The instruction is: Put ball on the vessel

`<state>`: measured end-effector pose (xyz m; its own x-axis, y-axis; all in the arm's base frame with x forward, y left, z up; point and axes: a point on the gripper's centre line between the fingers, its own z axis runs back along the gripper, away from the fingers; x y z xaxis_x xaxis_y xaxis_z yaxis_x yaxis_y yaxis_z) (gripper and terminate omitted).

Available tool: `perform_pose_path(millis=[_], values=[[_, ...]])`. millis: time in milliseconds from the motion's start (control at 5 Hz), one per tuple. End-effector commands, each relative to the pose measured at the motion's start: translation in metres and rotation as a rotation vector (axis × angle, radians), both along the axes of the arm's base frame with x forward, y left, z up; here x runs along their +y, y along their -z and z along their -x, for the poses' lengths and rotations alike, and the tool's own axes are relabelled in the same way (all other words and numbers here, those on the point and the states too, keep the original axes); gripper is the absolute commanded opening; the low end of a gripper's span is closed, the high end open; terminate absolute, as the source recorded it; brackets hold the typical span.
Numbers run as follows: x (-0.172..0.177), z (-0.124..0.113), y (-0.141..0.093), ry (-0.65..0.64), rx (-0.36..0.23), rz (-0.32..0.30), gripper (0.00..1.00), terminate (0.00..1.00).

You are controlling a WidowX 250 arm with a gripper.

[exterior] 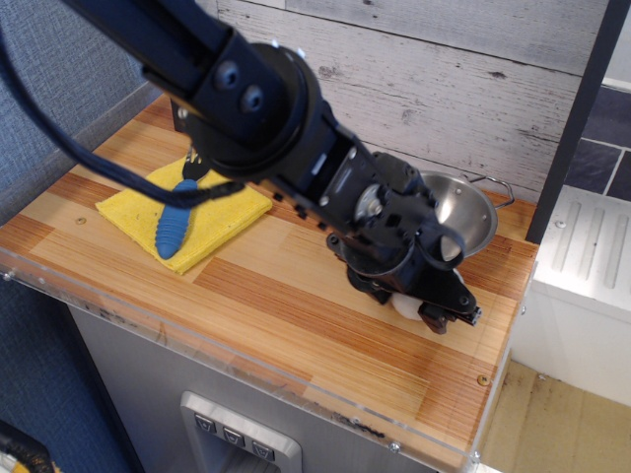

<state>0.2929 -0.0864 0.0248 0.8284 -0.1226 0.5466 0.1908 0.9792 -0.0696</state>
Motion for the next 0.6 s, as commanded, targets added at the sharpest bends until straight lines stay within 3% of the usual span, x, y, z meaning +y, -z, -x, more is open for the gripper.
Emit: perform_pose_path(millis=[0, 400], values=[[-0.009, -0.006, -0.016, 0.019, -0.055, 0.001, 0.00, 0.00], [-0.008, 0.012, -0.033, 0.017, -0.056, 0.044, 0.00, 0.00]])
